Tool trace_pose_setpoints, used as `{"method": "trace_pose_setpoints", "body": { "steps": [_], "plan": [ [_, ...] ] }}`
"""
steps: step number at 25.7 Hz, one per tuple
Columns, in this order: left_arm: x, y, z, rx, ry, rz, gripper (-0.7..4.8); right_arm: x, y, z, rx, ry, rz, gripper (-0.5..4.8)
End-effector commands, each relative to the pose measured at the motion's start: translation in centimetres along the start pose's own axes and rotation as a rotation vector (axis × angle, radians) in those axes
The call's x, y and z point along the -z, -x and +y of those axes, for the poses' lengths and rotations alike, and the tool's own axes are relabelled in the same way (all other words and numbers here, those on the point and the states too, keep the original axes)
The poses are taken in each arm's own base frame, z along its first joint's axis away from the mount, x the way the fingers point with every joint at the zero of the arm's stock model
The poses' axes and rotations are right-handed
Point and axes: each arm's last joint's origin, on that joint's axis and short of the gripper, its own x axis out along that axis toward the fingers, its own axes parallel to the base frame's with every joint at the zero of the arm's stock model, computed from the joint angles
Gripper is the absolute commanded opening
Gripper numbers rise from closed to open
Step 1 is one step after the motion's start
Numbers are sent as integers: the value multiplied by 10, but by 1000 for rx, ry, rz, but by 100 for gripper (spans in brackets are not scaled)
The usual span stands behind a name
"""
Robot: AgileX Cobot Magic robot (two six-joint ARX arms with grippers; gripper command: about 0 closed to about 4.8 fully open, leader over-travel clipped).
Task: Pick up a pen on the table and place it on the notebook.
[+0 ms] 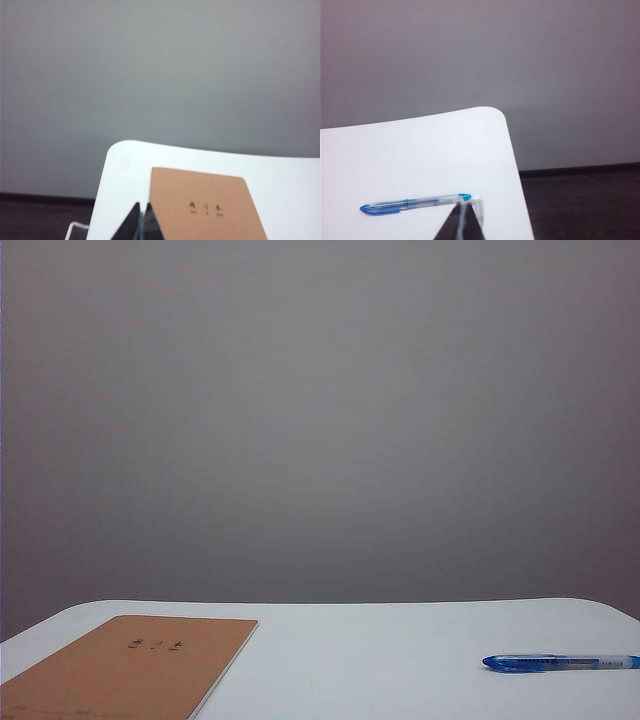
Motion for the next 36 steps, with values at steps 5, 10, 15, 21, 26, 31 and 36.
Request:
{"method": "trace_pose_setpoints", "body": {
  "steps": [5, 10, 15, 21, 26, 31, 36],
  "plan": [
    [2, 0, 0, -6, 0, 17, -6, 1, 0, -3, 97, -5, -9, -1],
    [-4, 1, -2, 41, 10, -18, -6, 0, 0, -2, 65, -32, -16, -1],
    [-41, 8, -6, 71, 19, -198, -6, -12, 1, -3, 100, -166, -154, -1],
    [-78, 2, -8, 79, 11, -196, -6, -37, 7, -1, 49, -251, -337, -1],
    [-123, -18, -14, 213, -105, -95, -6, -68, 17, -1, 110, -251, -397, -1],
    [-169, -50, -14, 235, -117, 29, -6, -109, 9, 4, 135, -123, -367, -1],
    [-201, -67, -16, 263, -155, 40, -6, -142, -15, 12, 152, 84, -397, -1]
  ]
}}
